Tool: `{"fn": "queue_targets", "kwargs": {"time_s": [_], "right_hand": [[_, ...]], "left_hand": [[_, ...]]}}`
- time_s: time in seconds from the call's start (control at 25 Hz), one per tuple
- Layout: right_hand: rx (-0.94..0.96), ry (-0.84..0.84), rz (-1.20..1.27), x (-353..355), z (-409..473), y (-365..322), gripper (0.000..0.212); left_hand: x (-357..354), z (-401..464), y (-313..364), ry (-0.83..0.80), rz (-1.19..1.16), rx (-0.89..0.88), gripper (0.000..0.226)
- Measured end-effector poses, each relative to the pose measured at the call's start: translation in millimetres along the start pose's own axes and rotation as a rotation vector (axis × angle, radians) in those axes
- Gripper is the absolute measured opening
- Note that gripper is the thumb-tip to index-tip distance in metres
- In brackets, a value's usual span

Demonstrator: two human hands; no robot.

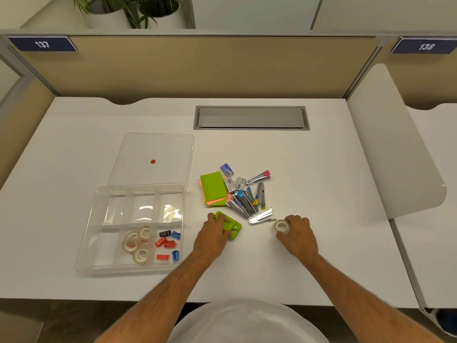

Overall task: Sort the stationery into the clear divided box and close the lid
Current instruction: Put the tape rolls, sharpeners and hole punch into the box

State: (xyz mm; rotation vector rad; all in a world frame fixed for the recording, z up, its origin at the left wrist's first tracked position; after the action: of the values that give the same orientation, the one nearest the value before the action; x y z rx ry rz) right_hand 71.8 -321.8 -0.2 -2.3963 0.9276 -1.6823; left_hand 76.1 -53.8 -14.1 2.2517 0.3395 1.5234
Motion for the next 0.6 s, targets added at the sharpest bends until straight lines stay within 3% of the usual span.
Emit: {"fn": "queue_targets", "kwargs": {"time_s": [0.36,0.6], "right_hand": [[0.181,0.112,0.266,-8.1,-26.5,-76.2,0.040],[0.396,0.102,0.282,-32.2,-49.4,-163.5,0.042]], "left_hand": [[58.3,-32.5,-13.9,0.207,-0.089,-0.159,0.039],[111.1,-57.3,-70.6,0.339,-0.111,-0.290,0.031]]}}
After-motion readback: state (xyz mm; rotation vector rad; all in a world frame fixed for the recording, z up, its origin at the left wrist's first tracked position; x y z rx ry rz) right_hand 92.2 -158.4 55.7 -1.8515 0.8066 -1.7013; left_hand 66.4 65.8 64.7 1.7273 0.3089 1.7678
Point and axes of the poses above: each hand's wrist, its own z-axis towards the middle knuckle, its own x-axis out of the back of the hand, y = z × x, the point moved 4 cm from there along z, towards the middle knuckle, and after that the axes turned 9 degrees about -x, right-handed, at the moved point
